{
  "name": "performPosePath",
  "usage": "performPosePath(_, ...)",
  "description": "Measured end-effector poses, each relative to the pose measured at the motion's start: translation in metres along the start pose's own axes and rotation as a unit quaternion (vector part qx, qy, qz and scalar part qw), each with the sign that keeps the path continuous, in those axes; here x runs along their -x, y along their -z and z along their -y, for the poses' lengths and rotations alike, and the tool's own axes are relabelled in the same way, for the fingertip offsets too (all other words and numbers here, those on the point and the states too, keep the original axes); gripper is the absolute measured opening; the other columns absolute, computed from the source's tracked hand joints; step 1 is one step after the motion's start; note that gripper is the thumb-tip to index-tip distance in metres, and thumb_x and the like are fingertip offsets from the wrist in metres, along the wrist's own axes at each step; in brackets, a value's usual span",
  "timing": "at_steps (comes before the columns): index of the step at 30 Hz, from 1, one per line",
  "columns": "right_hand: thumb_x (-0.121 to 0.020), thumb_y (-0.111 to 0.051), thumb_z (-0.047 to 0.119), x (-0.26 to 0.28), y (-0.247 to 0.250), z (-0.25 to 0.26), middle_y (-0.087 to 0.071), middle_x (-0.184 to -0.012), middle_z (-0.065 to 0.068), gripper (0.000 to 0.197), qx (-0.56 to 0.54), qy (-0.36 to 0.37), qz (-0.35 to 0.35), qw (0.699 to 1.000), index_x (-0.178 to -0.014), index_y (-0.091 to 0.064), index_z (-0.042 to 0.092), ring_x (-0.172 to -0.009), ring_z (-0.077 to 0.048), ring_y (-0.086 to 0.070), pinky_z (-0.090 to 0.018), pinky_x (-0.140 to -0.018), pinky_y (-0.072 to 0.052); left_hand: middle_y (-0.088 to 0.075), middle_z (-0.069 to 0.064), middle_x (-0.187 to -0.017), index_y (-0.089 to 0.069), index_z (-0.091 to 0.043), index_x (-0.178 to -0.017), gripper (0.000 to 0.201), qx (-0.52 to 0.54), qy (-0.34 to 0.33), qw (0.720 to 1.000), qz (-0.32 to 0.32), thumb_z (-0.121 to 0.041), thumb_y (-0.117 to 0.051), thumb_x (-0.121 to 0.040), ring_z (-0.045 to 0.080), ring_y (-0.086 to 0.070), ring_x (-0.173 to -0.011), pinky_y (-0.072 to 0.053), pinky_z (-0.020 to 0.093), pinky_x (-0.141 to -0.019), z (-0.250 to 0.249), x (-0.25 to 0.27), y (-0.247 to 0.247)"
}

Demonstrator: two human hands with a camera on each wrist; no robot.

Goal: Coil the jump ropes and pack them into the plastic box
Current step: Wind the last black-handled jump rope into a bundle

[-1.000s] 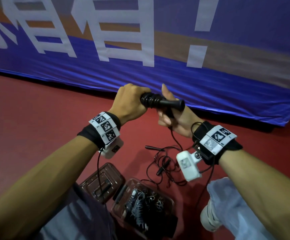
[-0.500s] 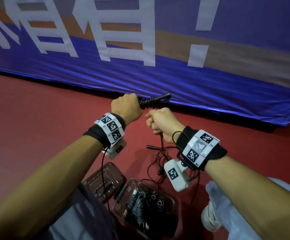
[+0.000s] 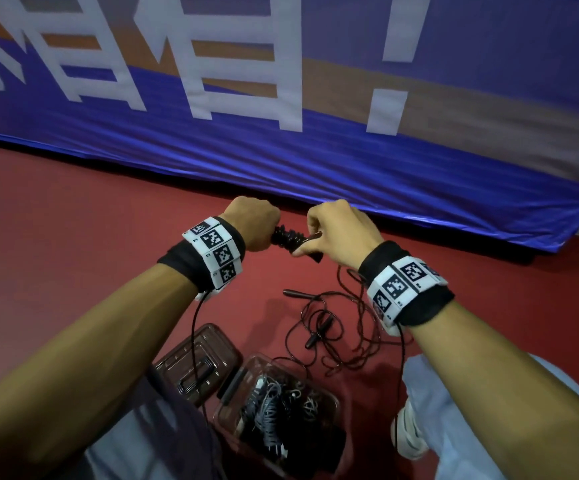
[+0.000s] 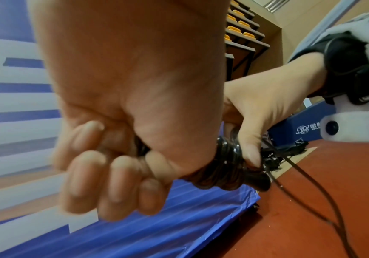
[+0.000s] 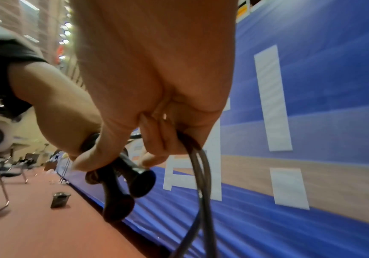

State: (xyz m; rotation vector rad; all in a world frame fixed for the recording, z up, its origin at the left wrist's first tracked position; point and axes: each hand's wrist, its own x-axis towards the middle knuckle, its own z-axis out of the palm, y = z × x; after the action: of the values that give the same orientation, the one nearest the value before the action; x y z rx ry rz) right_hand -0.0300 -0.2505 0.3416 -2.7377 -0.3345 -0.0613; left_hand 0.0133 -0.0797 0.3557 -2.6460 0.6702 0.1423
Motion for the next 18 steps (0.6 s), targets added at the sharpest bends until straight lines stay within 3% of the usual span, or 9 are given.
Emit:
performPosePath(3,-0.063,-0.087,0.065,-0.001,-0.001,-0.008,-0.071,-0.094,0.003,0.060,-0.060,-0.016,0.050,0.997,-0.098,-0.074,0.018,-0.085,-0.019,-0.067,-0.041,-0.078,-0.058,-0.068,0.004,-0.100,-0.059,-0.018,-0.091,0.007,-0.068,-0.053,0.995,-0.051,-0.024,-0.054,-0.092,0.027,-0.067,-0.089,-0.040,0.034,-0.065,0.001,0.003,0.008)
performPosePath(7,-0.064,-0.085,0.068,-0.004,-0.006,-0.013,-0.067,-0.069,0.001,0.061,-0.149,0.012,0.099,0.984,-0.077,-0.070,0.010,-0.063,-0.013,-0.059,-0.039,-0.068,-0.054,-0.069,0.004,-0.095,-0.066,-0.016,-0.097,0.014,-0.102,-0.083,0.987,-0.093,-0.021,-0.054,-0.091,0.028,-0.066,-0.086,-0.038,0.034,-0.064,0.006,0.008,0.022)
performPosePath(9,-0.058,-0.083,0.075,-0.004,-0.007,-0.013,-0.072,-0.080,-0.009,0.074,-0.187,0.023,0.115,0.975,-0.084,-0.069,0.008,-0.079,-0.026,-0.069,-0.047,-0.083,-0.058,-0.069,0.004,-0.090,-0.068,-0.017,-0.096,0.015,-0.111,-0.100,0.983,-0.110,-0.020,-0.054,-0.089,0.028,-0.066,-0.082,-0.038,0.034,-0.063,0.008,0.010,0.027)
performPosePath(11,-0.062,-0.088,0.065,-0.004,-0.003,-0.012,-0.076,-0.096,-0.010,0.063,-0.231,0.025,0.151,0.961,-0.091,-0.072,0.012,-0.102,-0.027,-0.072,-0.050,-0.100,-0.053,-0.069,0.003,-0.084,-0.069,-0.018,-0.091,0.014,-0.099,-0.116,0.980,-0.131,-0.020,-0.056,-0.086,0.029,-0.065,-0.076,-0.037,0.034,-0.060,0.012,0.013,0.029)
performPosePath(13,-0.068,-0.091,0.052,-0.002,0.006,-0.010,-0.078,-0.102,-0.008,0.050,-0.271,0.030,0.186,0.944,-0.096,-0.074,0.015,-0.107,-0.025,-0.072,-0.046,-0.105,-0.052,-0.068,0.002,-0.077,-0.067,-0.018,-0.084,0.009,-0.066,-0.133,0.976,-0.161,-0.019,-0.059,-0.081,0.030,-0.063,-0.071,-0.035,0.033,-0.057,0.017,0.015,0.027)
performPosePath(14,-0.071,-0.091,0.049,-0.001,0.009,-0.009,-0.078,-0.101,-0.011,0.048,-0.292,0.035,0.202,0.934,-0.096,-0.075,0.012,-0.100,-0.027,-0.074,-0.045,-0.100,-0.054,-0.067,0.001,-0.074,-0.065,-0.018,-0.081,0.005,-0.048,-0.144,0.972,-0.180,-0.019,-0.061,-0.078,0.030,-0.063,-0.068,-0.034,0.032,-0.056,0.019,0.015,0.026)
performPosePath(15,-0.074,-0.090,0.044,0.002,0.012,-0.008,-0.078,-0.097,-0.015,0.044,-0.314,0.042,0.222,0.922,-0.093,-0.074,0.009,-0.085,-0.028,-0.073,-0.042,-0.085,-0.056,-0.066,0.001,-0.071,-0.064,-0.019,-0.079,0.003,-0.031,-0.157,0.967,-0.200,-0.019,-0.063,-0.076,0.030,-0.062,-0.066,-0.032,0.032,-0.054,0.020,0.016,0.024)
performPosePath(16,-0.076,-0.089,0.041,0.003,0.014,-0.007,-0.077,-0.092,-0.019,0.041,-0.332,0.046,0.238,0.911,-0.089,-0.073,0.006,-0.068,-0.026,-0.063,-0.036,-0.066,-0.048,-0.064,0.000,-0.069,-0.062,-0.019,-0.076,0.004,-0.013,-0.173,0.960,-0.221,-0.019,-0.065,-0.074,0.030,-0.062,-0.065,-0.031,0.031,-0.053,0.021,0.016,0.022)
performPosePath(18,-0.074,-0.089,0.044,0.006,0.017,-0.003,-0.073,-0.082,-0.023,0.047,-0.366,0.040,0.262,0.892,-0.087,-0.069,0.005,-0.057,-0.022,-0.046,-0.030,-0.054,-0.030,-0.062,-0.001,-0.067,-0.059,-0.018,-0.073,0.010,0.027,-0.201,0.942,-0.267,-0.017,-0.069,-0.071,0.029,-0.061,-0.064,-0.030,0.029,-0.051,0.022,0.018,0.018)
